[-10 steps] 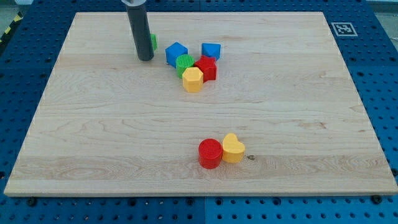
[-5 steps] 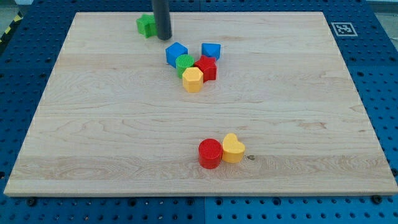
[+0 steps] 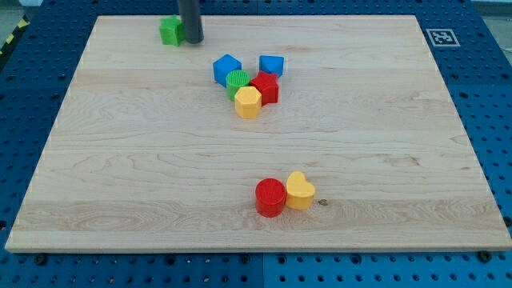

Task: Move the green star towards top left to the board

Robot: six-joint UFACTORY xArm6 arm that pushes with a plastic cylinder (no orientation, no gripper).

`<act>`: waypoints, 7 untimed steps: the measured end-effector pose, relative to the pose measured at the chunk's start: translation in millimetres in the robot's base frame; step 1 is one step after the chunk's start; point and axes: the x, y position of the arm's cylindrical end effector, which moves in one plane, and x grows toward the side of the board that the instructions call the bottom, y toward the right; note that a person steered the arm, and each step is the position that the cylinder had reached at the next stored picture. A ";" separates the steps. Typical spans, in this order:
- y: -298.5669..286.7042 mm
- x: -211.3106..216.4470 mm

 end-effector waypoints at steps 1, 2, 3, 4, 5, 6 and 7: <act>8.7 0.0; 0.8 0.0; -11.2 -0.1; -25.1 -0.2; -36.9 -0.3; -37.7 -0.4; -38.0 -0.3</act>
